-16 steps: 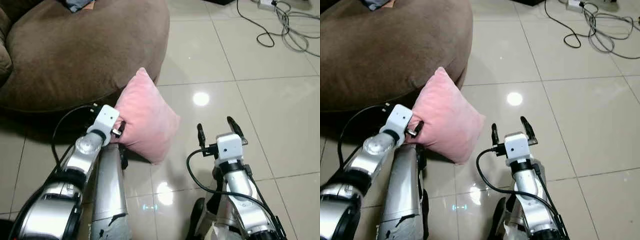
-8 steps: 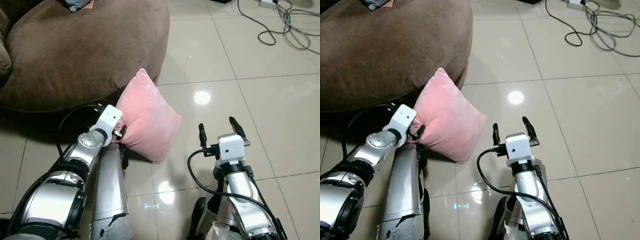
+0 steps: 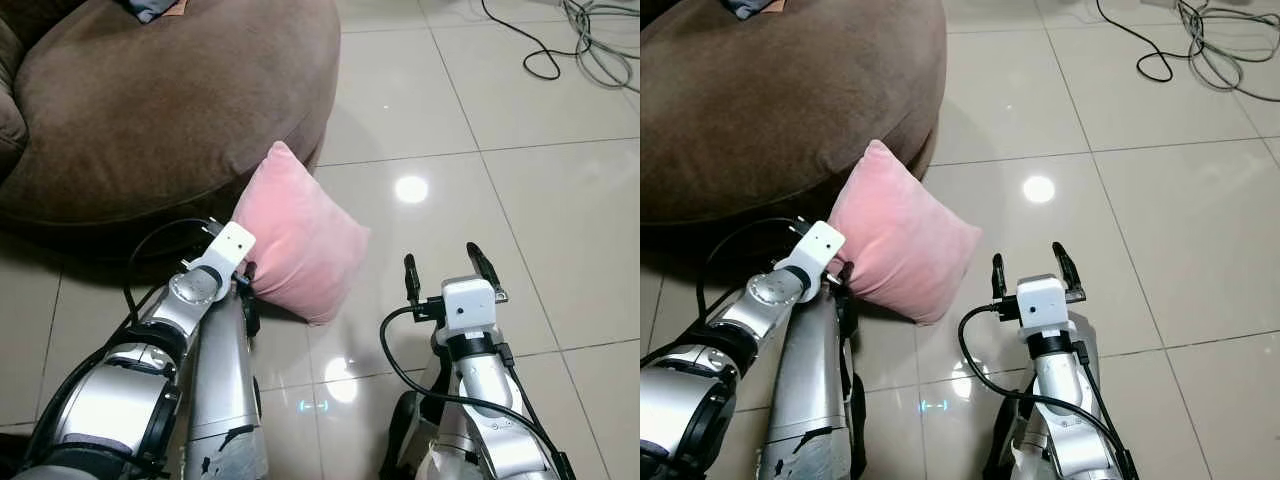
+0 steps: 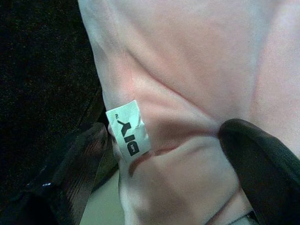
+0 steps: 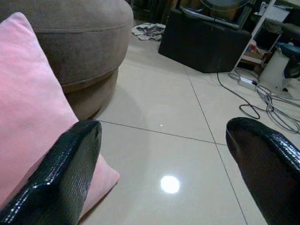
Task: Move the pillow to the sofa from floor
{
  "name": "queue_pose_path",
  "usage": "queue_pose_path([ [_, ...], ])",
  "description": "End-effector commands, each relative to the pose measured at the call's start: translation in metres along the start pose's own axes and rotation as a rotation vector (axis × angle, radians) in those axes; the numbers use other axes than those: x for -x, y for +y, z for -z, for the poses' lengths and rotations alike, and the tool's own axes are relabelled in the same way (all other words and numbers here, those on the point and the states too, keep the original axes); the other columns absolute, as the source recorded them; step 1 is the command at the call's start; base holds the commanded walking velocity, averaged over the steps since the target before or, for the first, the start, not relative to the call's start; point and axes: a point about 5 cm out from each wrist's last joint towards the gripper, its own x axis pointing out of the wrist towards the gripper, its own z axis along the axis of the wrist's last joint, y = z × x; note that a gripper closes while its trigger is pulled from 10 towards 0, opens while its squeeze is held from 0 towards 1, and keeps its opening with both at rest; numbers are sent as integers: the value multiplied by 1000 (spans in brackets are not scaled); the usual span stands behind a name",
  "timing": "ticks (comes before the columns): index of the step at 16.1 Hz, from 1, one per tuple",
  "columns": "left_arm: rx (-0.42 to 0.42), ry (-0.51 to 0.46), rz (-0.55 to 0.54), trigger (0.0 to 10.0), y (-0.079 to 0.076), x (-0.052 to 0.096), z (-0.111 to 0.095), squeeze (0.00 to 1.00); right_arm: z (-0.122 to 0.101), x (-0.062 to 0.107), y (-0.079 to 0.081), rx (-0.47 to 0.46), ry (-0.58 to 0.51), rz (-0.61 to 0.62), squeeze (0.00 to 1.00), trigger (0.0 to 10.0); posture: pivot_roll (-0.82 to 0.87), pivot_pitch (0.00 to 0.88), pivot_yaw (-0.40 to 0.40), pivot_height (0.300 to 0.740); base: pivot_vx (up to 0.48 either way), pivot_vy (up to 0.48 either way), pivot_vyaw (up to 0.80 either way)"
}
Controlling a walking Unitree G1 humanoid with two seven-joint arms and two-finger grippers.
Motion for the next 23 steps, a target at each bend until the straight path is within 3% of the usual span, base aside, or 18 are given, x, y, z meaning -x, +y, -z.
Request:
queue_pose_path([
  [1, -14, 71, 36, 10000, -11, 2, 16, 1000, 5, 8, -2, 4, 37, 21, 0, 10000, 89, 321, 18, 443, 0, 0, 0],
  [12, -7, 76, 13, 10000, -11, 1, 16, 1000, 4, 15, -1, 10, 57, 28, 0, 10000, 78, 341, 21, 443, 0, 0, 0],
  [13, -28, 70, -2, 0, -10, 1, 15, 1000, 4, 16, -1, 11, 58, 29, 0, 10000, 77, 343, 22, 443, 0, 0, 0],
  [14, -31, 69, 5, 0, -11, 1, 15, 467, 3, 16, -1, 11, 59, 29, 0, 10000, 76, 345, 23, 443, 0, 0, 0],
  [15, -29, 67, 13, 0, -11, 1, 15, 0, 3, 17, -1, 11, 61, 30, 0, 10000, 74, 347, 24, 443, 0, 0, 0],
  [23, -16, 54, -17, 0, -9, 1, 14, 0, 3, 21, 0, 10, 72, 34, 0, 10000, 67, 351, 33, 443, 0, 0, 0],
])
